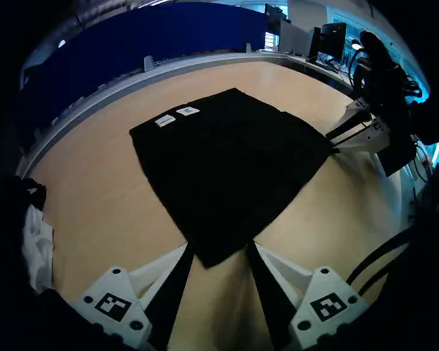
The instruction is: Fold towel
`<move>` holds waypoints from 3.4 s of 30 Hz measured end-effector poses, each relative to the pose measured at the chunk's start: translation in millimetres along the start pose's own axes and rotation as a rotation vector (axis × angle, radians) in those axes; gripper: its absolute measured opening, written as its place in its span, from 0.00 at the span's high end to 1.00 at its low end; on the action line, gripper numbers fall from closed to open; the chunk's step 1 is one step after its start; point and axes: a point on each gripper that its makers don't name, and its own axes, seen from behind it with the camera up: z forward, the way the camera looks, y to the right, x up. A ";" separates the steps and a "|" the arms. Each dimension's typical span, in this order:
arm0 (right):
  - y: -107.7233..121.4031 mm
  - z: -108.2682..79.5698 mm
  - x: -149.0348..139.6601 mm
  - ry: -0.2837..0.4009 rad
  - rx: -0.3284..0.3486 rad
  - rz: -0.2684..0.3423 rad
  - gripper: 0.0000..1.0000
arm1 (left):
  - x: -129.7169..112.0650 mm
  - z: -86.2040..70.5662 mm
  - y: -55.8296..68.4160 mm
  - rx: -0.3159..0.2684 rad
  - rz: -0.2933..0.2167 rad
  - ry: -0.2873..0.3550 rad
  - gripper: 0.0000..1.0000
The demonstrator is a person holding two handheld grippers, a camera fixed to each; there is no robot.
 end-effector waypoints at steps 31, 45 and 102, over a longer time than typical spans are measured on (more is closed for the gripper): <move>3.5 -4.6 20.9 0.020 0.009 0.061 0.86 | 14.9 -10.3 5.7 0.024 -0.051 0.005 0.83; 12.2 -37.7 65.9 0.091 -0.002 0.066 0.86 | 52.6 -45.1 5.2 0.043 -0.121 0.038 0.84; 89.4 1.7 145.9 0.071 -0.045 0.161 0.86 | 132.3 8.8 -60.6 0.103 -0.093 -0.031 0.84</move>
